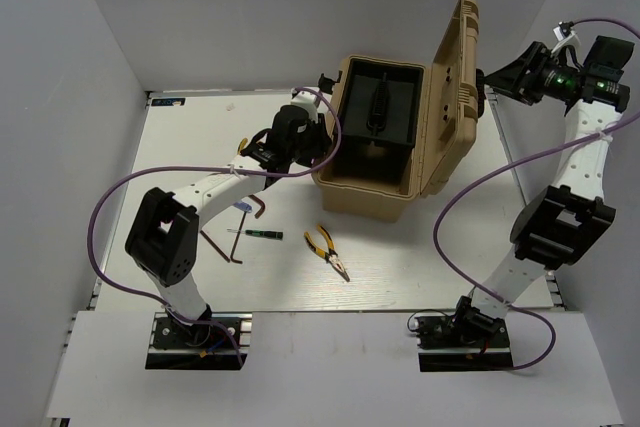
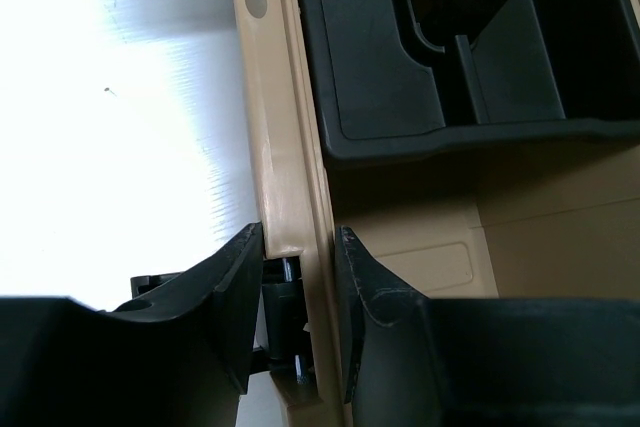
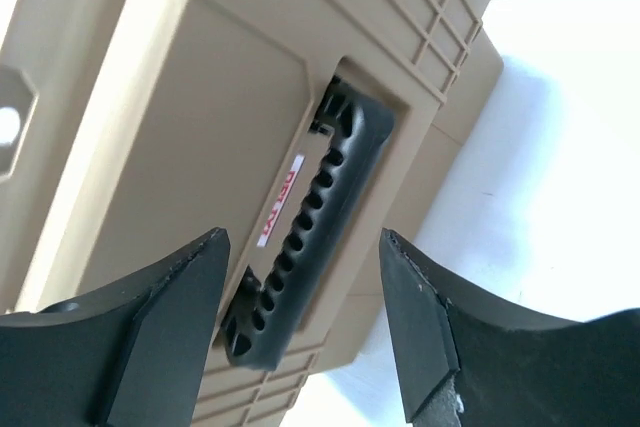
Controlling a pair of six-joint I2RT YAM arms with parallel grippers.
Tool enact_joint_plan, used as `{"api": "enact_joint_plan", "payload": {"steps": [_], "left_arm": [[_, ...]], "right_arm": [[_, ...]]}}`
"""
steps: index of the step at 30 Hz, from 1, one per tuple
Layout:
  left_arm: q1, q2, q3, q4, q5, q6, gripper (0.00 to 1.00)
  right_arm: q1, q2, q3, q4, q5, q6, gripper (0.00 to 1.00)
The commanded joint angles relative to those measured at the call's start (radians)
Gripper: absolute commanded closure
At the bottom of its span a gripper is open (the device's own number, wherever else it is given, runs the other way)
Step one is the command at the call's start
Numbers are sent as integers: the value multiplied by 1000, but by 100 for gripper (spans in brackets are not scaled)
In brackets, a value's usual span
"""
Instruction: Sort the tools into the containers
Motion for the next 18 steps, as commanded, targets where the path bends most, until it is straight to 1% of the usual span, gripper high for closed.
{"api": "enact_joint_plan", "payload": {"steps": [1,2,3,4,5,6,7,8,9,10,12,14,17,18], "left_arm": [[28,-16,-46,-187,-57,23,63],[28,-16,-46,-187,-57,23,63],[28,-16,-46,-187,-57,23,63],[28,-16,-46,-187,-57,23,63],[28,-16,-46,-187,-57,23,63],[28,-16,-46,-187,-57,13,64],[28,-16,-46,-187,-57,13,64],[28,-16,-46,-187,-48,13,66],[28,-16,-57,-177,-48,13,66],[28,-16,-57,-176,-48,13,66],[28,-16,-57,-166,-17,13,66],[28,-16,-57,-134,25,26,65],[19,-25,-46,-112,64,49,51],[18,-25,-20,-112,64,49,43]], "right_arm": [[5,-87,46,-100,13,-148,32],[7,-102,48,-122,70,-206,32],[7,-124,54,-191,102,-227,38],[11,-134,51,-202,166,-280,42],[15,-188,39,-210,225,-306,46],[13,-206,-16,-216,301,-329,60],[13,-231,-40,-208,335,-345,68],[13,-318,-69,-197,389,-368,76],[11,-353,-166,-169,435,-386,83],[11,-381,-197,-133,455,-400,93],[12,-485,-288,-89,480,-434,93],[10,-526,-293,-99,462,-452,93],[10,-562,-288,-93,403,-449,86],[10,-590,-300,-82,396,-434,83]]}}
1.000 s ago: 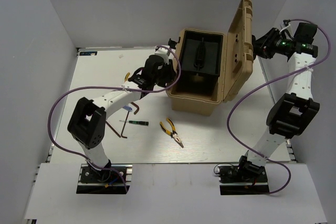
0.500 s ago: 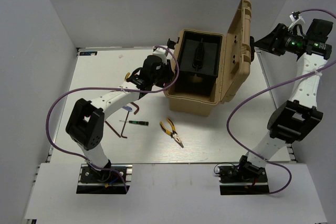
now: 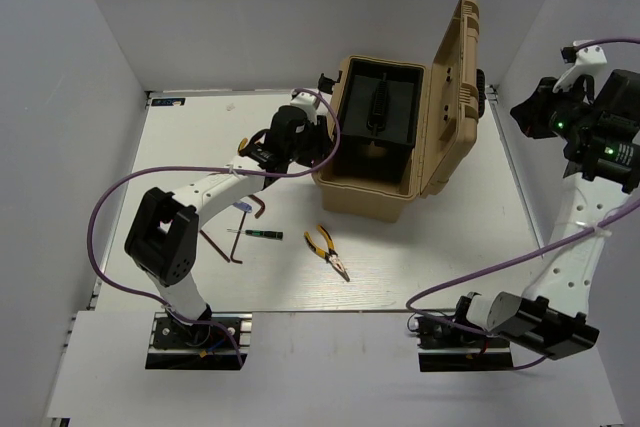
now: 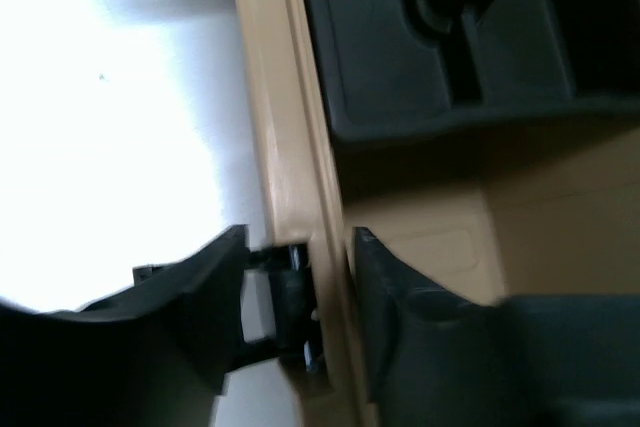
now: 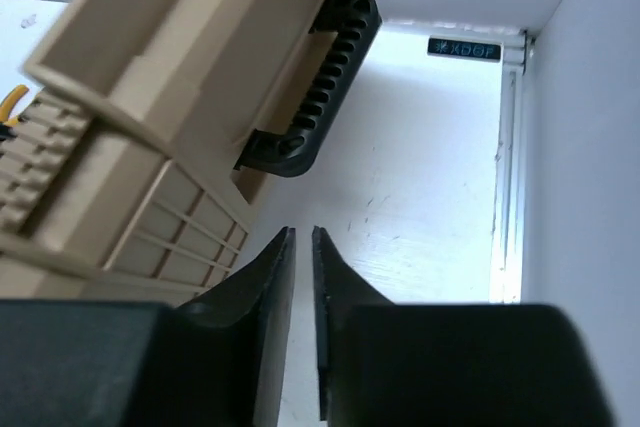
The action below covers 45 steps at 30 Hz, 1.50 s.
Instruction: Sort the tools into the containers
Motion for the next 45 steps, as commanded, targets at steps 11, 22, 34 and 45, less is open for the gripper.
{"api": "enact_joint_plan", "payload": {"steps": [11,22,34,45], "left_arm": [[19,-90,126,-155,24,76,31],[19,-301,-77,-187,-142,120,64],[19,-112,114,-101,136,286,31],[9,26,207,-195,170,332,31]], "right_arm": [[1,-67,15,261,-181,192,61],[-3,-81,56,273,-433,282,61],[-3,-109,139,313,-644,425,54],[-2,-126,161,246,-613,357,52]]}}
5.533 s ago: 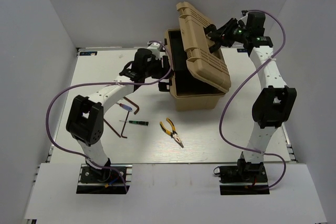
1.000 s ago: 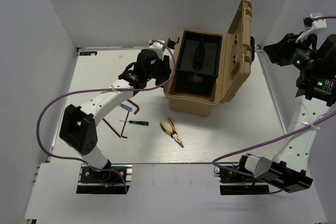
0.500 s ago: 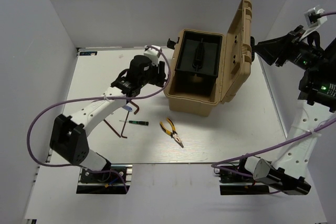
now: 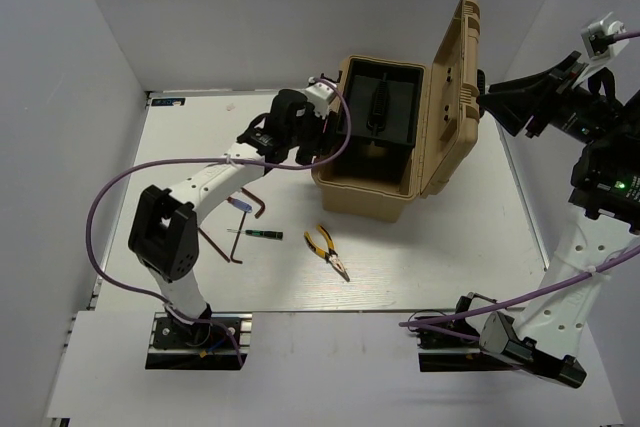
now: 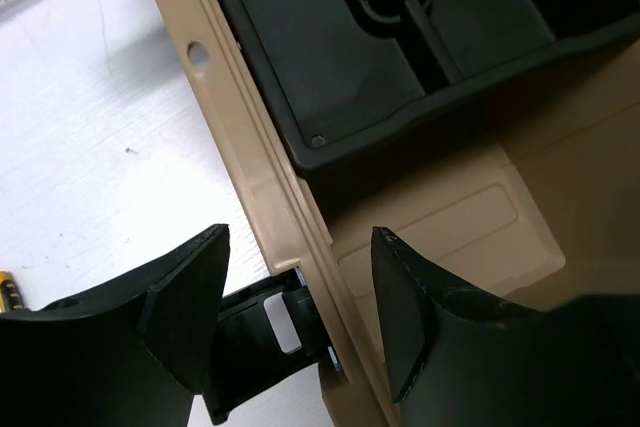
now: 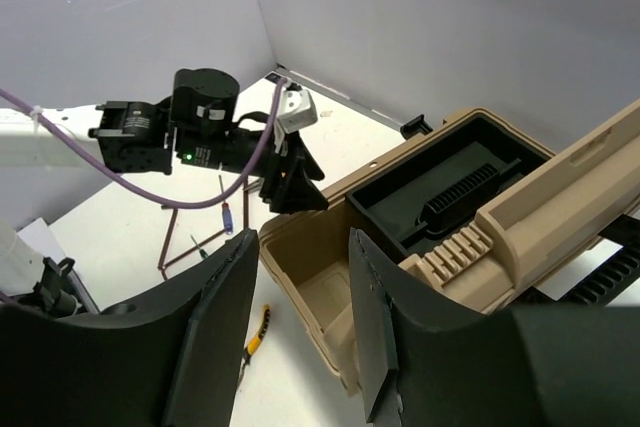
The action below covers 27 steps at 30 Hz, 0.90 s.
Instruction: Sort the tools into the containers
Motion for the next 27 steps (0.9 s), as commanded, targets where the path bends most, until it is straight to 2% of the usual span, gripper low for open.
{"api": "enact_joint_plan", "payload": {"steps": [1,13,16,19,20,22,23,24,26,27], "left_arm": [[-4,12,49,-59,28,24,31],[-32,89,115,-141,-52,33,29],[-43,115,139,-184,-102,33,33],[-64,138,167,-211,-162,33,46],[-64,138,167,-224,-188,33,59],[-77,147,191,-248,-199,33,71],[-86,147,201,-257,-211,33,84],[-86,159,220,-271,-228,11,91],[-95,168,230,-305,-247,-12,100],[-95,169,243,-305,-247,-38,100]], "right_arm": [[-5,-10,27,-13,-6,-12,52],[-3,-22,-18,8,-34,7,51],[-2,-27,-27,10,-39,10,50],[-5,-31,-30,8,-43,10,50],[-3,-33,-33,8,-46,10,50],[-3,-38,-33,11,-49,16,50],[-3,-36,-32,10,-51,16,50],[-5,-39,-35,10,-51,19,50],[-3,-39,-36,13,-51,26,50],[-3,-45,-39,11,-54,31,50]]}}
